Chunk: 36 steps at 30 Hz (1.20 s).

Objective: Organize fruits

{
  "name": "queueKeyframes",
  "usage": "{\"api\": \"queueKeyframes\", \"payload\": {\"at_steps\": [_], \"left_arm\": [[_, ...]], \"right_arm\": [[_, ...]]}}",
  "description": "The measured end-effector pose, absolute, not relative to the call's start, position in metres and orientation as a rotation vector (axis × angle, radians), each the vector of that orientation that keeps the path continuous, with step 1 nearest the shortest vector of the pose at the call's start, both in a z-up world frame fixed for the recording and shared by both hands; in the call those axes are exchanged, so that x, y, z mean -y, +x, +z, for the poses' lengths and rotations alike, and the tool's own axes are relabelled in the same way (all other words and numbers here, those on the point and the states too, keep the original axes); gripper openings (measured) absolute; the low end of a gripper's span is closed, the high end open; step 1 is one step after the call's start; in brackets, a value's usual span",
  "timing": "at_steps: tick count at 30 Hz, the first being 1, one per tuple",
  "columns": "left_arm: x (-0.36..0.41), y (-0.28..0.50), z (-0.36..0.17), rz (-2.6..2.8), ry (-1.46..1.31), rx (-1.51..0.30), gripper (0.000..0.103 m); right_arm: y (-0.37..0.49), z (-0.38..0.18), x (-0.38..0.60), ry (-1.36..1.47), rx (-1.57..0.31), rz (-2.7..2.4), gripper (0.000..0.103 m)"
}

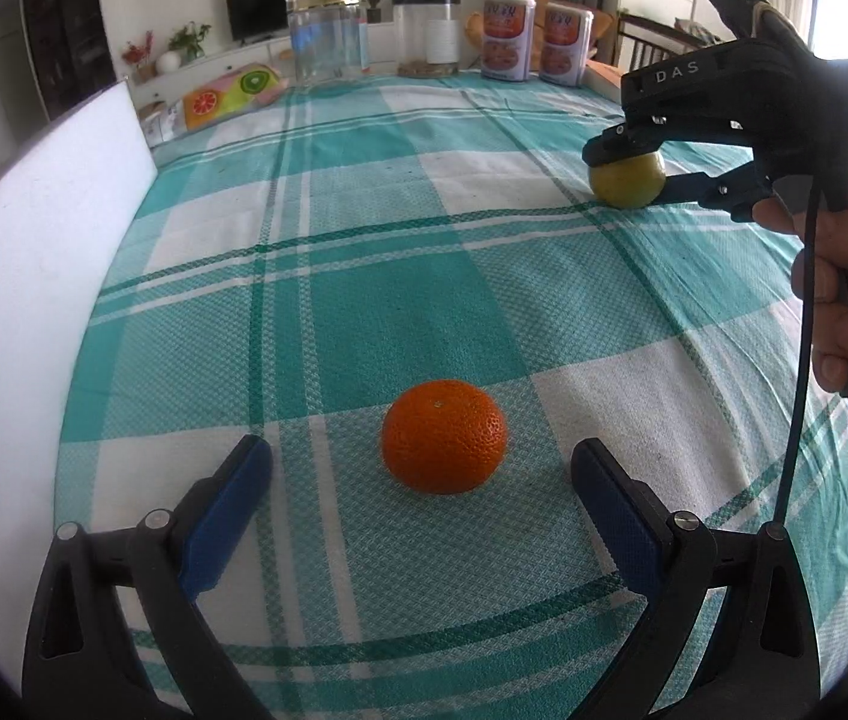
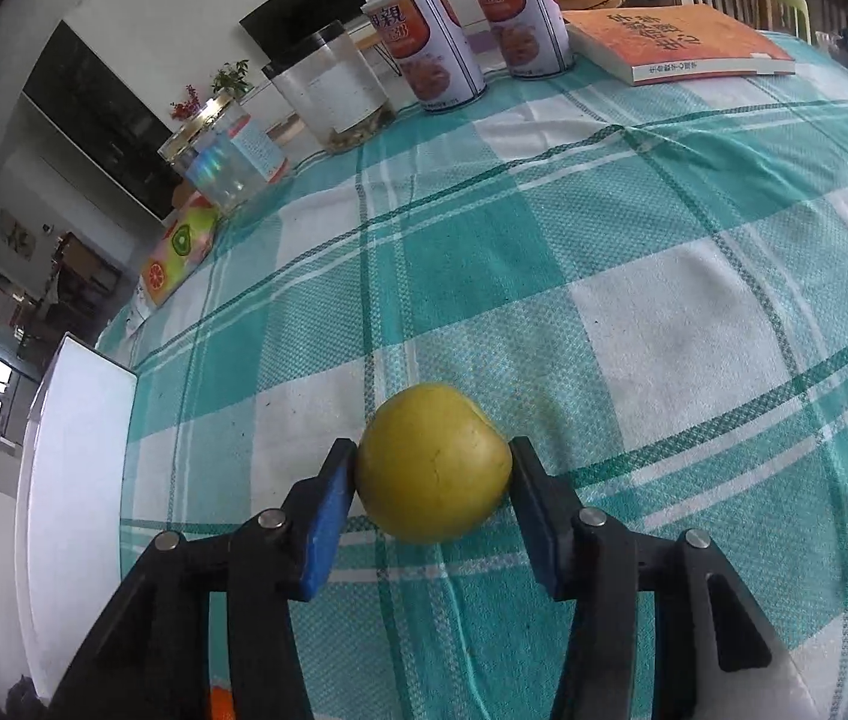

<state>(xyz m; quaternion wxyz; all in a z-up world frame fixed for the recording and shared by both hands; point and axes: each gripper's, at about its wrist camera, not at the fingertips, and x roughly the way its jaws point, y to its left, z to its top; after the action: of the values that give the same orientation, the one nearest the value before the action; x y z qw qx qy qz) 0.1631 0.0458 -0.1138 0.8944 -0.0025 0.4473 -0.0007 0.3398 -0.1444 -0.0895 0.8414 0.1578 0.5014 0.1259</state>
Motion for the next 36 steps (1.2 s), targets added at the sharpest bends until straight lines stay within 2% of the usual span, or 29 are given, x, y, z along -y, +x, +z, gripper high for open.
{"api": "queueKeyframes", "payload": {"at_steps": [11,12,13,17,19,23,27,32,36], "left_arm": [[-0.066,0.158,-0.104,-0.175,-0.138,-0.951,0.097],[-0.065,0.157,-0.103,-0.178,-0.137,-0.948,0.093],[-0.063,0.158,-0.103,-0.178,-0.125,-0.949,0.082],[-0.052,0.164,-0.103,-0.143,-0.058,-0.958,0.067],[-0.051,0.167,-0.102,-0.132,-0.063,-0.956,0.034],[-0.064,0.154,-0.088,-0.143,-0.204,-1.0,0.033],[-0.079,0.098,-0.041,-0.296,-0.376,-1.018,0.033],[-0.149,0.04,0.021,-0.247,-0.453,-0.92,0.033],[-0.236,0.025,0.031,0.048,-0.428,-0.856,0.034]], "right_arm": [[0.191,-0.082,0.192,0.313,-0.942,0.312,0.051],[0.18,-0.085,0.196,0.325,-0.933,0.301,0.051],[0.172,-0.089,0.199,0.337,-0.925,0.291,0.051],[0.154,-0.098,0.205,0.369,-0.902,0.288,0.051],[0.154,-0.095,0.205,0.364,-0.894,0.289,0.051],[0.153,-0.096,0.199,0.354,-0.909,0.303,0.051],[0.156,-0.083,0.158,0.371,-0.964,0.425,0.051],[0.152,-0.018,0.037,0.22,-0.923,0.717,0.051],[0.142,0.031,-0.072,0.064,-0.885,0.933,0.051]]}}
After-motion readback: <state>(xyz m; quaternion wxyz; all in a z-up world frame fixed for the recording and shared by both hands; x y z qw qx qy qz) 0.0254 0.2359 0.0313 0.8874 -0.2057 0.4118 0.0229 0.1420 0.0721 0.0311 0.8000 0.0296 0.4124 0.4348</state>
